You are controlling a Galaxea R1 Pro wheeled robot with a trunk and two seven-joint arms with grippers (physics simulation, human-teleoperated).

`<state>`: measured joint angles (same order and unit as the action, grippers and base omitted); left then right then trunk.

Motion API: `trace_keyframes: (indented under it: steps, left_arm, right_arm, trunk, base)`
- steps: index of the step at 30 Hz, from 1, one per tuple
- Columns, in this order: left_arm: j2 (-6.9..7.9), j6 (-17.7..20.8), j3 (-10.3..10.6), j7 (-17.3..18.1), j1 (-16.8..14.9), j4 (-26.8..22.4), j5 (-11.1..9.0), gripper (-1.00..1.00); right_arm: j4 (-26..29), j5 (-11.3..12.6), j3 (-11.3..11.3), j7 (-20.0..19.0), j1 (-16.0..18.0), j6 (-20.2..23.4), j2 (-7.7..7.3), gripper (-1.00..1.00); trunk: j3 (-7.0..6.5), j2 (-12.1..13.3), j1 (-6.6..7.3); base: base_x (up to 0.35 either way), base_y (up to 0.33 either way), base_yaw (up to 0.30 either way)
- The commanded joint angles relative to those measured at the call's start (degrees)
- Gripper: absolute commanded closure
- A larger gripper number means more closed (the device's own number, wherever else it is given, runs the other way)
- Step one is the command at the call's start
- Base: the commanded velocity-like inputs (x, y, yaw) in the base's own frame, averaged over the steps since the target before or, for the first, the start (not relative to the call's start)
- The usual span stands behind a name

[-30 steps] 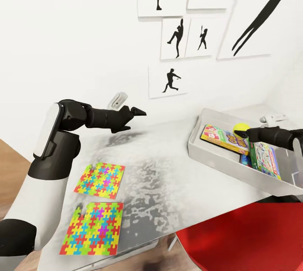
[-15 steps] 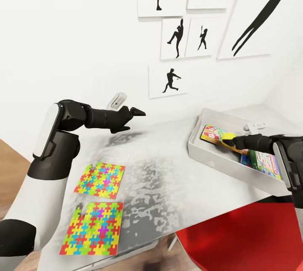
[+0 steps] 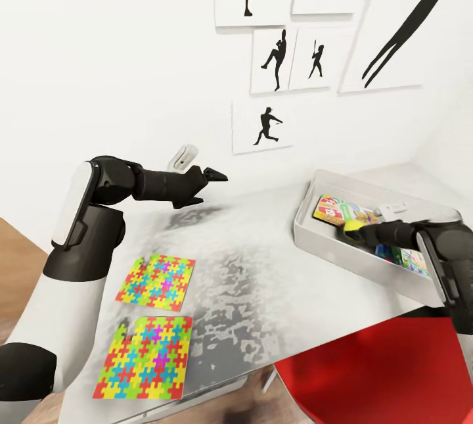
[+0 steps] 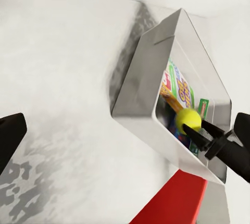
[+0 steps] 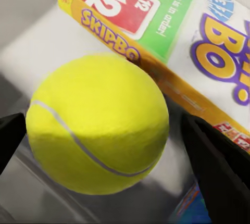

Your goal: Put all the toys in the child's room - the three board games (two on the bed and one on the table), the two jigsaw puzzles on the table, and the tennis ball on the table - inside the toy box on the table in the child's room.

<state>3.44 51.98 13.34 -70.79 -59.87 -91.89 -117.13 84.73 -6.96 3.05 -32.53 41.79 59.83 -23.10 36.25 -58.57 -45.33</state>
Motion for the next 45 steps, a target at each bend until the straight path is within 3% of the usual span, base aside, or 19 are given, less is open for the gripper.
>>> trace_keyframes:
  steps: [1, 12, 16, 17, 18, 19, 20, 22, 25, 33, 39, 43, 45]
  left_arm:
    - [0.01, 0.2, 0.0, -0.6, -0.1, 0.0, -0.5, -1.00]
    - [0.05, 0.2, 0.0, -0.6, 0.0, 0.0, -0.5, -1.00]
    - [0.21, 0.2, 0.4, -0.8, 0.6, -0.1, 0.1, -1.00]
    - [0.42, 0.4, 0.5, -0.9, 1.4, -0.1, 0.2, -1.00]
    - [0.69, 0.7, 0.3, -0.9, 3.9, -0.1, 0.4, -1.00]
    - [0.95, 1.0, 0.0, -0.8, 5.8, -0.1, 0.6, -1.00]
    - [2.17, 1.3, -1.1, -0.7, 8.1, 0.0, 1.2, -1.00]
    - [3.62, 1.6, -2.3, -0.5, 9.8, 0.1, 1.9, -1.00]
    - [4.34, 1.8, -3.1, -0.4, 10.7, 0.1, 2.3, -1.00]
    - [4.56, 1.8, -3.3, -0.3, 11.0, 0.1, 2.4, -1.00]
    - [4.56, 1.8, -3.4, -0.3, 11.0, 0.2, 2.4, -1.00]
    - [4.34, 1.6, -4.0, -0.2, 10.9, 0.3, 2.4, -1.00]
    - [4.32, 1.6, -4.1, -0.2, 10.9, 0.4, 2.4, -1.00]
  right_arm:
    - [0.0, -0.7, -0.1, -0.6, 0.0, 0.2, 0.01, -1.00]
    - [0.1, -0.9, -0.2, -0.6, 0.0, 0.2, -0.01, -1.00]
    - [5.2, -0.3, 1.0, -0.8, -0.5, 0.2, -0.27, -1.00]
    - [6.1, -0.1, 2.6, -0.9, -0.7, 0.2, -0.29, -1.00]
    - [7.0, 0.0, 6.5, -1.1, -0.9, 0.2, -0.15, -1.00]
    - [7.3, 0.0, 9.0, -1.2, -0.9, -0.9, -0.09, -1.00]
    - [7.5, 0.1, 11.4, -1.3, -1.2, -5.9, -0.01, -1.00]
    - [7.7, 0.1, 13.4, -2.2, -1.7, -10.2, 0.04, -1.00]
    - [7.8, 0.2, 16.1, -3.3, -2.2, -12.3, 0.16, -1.00]
    - [7.9, 0.2, 17.3, -3.9, -2.3, -11.8, 0.49, -1.00]
    - [7.9, 0.3, 18.4, -11.6, -2.7, -11.7, 0.51, -1.00]
    - [7.9, 0.3, 18.8, -12.8, -2.9, -12.2, 3.77, -1.00]
    - [7.9, 0.3, 18.7, -12.8, -2.9, -12.2, 3.92, -1.00]
  trunk:
    - [0.05, 0.0, 0.00]
    - [0.05, 0.0, 0.00]
    - [0.05, 0.0, 0.00]
    - [0.05, 0.0, 0.00]
    - [0.05, 0.0, 0.00]
    - [0.05, 0.0, 0.00]
    - [0.05, 0.0, 0.00]
    - [0.05, 0.0, 0.00]
    - [0.05, 0.0, 0.00]
    - [-0.44, 0.0, 0.00]
    - [-0.99, 0.0, 0.00]
    - [-1.36, 0.0, 0.00]
    - [-1.55, 0.0, 0.00]
  base:
    - [0.000, 0.000, 0.000]
    - [0.000, 0.000, 0.000]
    - [0.000, 0.000, 0.000]
    - [0.000, 0.000, 0.000]
    - [0.000, 0.000, 0.000]
    - [0.000, 0.000, 0.000]
    - [0.000, 0.000, 0.000]
    - [0.000, 0.000, 0.000]
    - [-0.031, 0.007, 0.000]
    - [-0.095, 0.058, -0.004]
    - [-0.008, 0.006, 0.000]
    - [-0.014, 0.179, 0.000]
    - [-0.076, 0.290, 0.000]
